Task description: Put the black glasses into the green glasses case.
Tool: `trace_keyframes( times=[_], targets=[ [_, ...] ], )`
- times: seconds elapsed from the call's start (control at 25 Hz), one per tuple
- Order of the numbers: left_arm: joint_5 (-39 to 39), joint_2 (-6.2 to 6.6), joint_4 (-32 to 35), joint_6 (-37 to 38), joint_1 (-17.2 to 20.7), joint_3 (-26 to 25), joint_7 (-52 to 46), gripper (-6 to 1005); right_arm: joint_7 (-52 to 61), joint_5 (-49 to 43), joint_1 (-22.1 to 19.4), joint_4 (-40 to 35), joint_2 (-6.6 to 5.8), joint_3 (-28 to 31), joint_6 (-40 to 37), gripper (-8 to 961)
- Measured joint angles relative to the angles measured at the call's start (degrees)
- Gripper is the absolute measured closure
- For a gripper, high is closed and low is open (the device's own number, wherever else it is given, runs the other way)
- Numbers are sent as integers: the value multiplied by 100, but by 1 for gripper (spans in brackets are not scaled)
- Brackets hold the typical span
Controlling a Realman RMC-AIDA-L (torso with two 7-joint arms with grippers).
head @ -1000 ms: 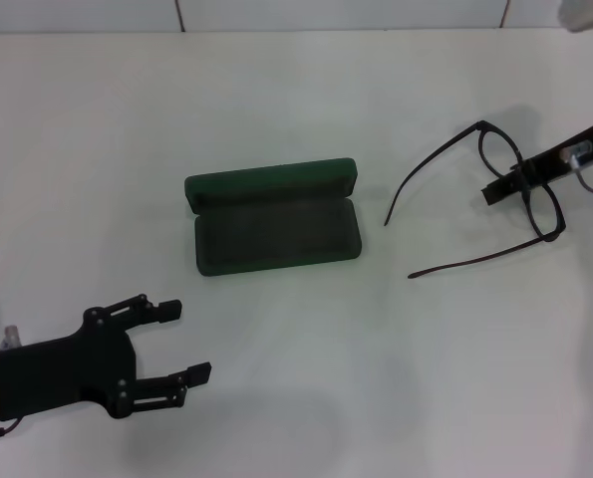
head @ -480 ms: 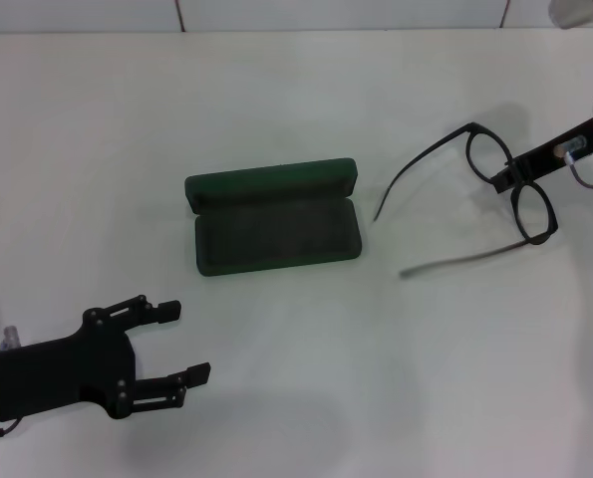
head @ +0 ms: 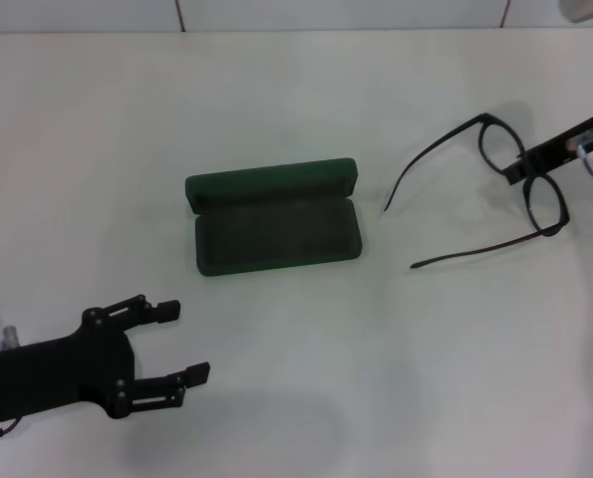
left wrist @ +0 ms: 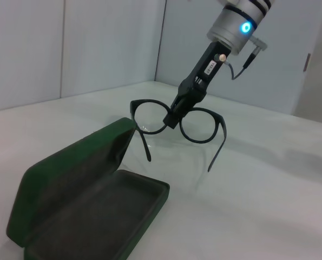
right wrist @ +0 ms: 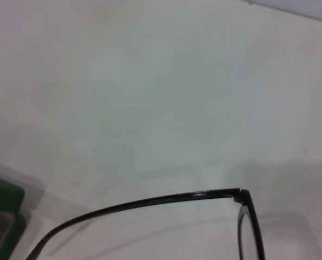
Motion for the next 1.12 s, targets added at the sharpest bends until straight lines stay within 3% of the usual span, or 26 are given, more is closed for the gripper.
trace_keyframes(
  times=[0.32,0.52,0.68,0.92,1.12],
  targets=[
    [-270,-11,0,227,28,-27,-66,139,-472,733,-696,-899,-131,66,-171,842],
    [-666,11,0,517,38,-32,-371,139,-1619,1642,-1290,-1466,-49,258,-129,842],
    [-1002,32,-4,682,11,-38,-899,139,-3327,2789,-1678,-1530,131,750,-243,842],
    [-1186,67,-116,852,-222,-27,-1355,140,-6196,4884,-2070,-934,137,869,-720,842],
    [-1381,79,-155,1066,-350,-29,-1067,141,-7921,5592,-2132,-363,160,872,-1033,842]
  ],
)
